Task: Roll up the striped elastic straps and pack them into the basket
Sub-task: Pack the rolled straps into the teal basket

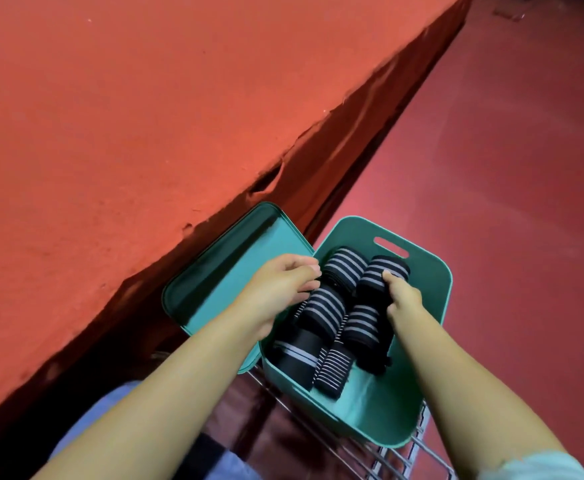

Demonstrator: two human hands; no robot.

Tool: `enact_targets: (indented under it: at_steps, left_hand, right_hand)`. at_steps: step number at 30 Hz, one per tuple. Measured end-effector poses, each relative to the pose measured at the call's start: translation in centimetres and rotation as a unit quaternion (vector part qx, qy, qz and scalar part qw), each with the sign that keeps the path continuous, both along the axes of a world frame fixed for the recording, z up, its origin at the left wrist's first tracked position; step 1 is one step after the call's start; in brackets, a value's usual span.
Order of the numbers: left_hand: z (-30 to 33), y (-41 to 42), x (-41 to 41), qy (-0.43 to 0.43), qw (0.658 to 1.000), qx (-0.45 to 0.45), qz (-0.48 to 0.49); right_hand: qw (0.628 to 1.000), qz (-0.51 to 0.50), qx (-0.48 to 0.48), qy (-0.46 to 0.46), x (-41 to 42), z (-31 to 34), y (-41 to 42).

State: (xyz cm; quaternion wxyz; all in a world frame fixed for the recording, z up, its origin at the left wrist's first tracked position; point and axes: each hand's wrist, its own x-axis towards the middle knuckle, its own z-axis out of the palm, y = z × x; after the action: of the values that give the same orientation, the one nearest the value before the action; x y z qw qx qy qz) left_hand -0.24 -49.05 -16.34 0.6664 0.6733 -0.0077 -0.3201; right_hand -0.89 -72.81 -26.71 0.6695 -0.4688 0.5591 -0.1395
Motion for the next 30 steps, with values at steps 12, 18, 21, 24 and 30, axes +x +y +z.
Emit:
enact_targets:
  at_steps: [12,18,21,24,30]
  left_hand:
    - [-1.1,-3.2,0.7,0.023,0.999,0.003,-0.026]
    - [-1.0,-2.2,1.1,0.032,0.999,-0.009,-0.002]
    - [-0.8,-0.8,1.7,0.028,0.998,-0.032,0.041]
    - [-1.0,1.2,2.2,0.013,0.993,-0.058,0.1]
    - [-4.0,7.0,2.7,0.016,0.971,-0.01,0.239]
  right_hand:
    - [0.98,0.095,-0.078,0.153,-0.8,-4.2,-1.6]
    - [0.942,0.144,-0.188,0.238,0.0,-2.0,0.0]
    - [0.932,0.178,-0.297,0.105,-0.5,1.4,3.5]
    - [0.922,0.225,-0.304,-0.079,-1.3,4.6,8.6]
    - [0.905,0.32,-0.159,-0.229,-0.2,7.4,16.2]
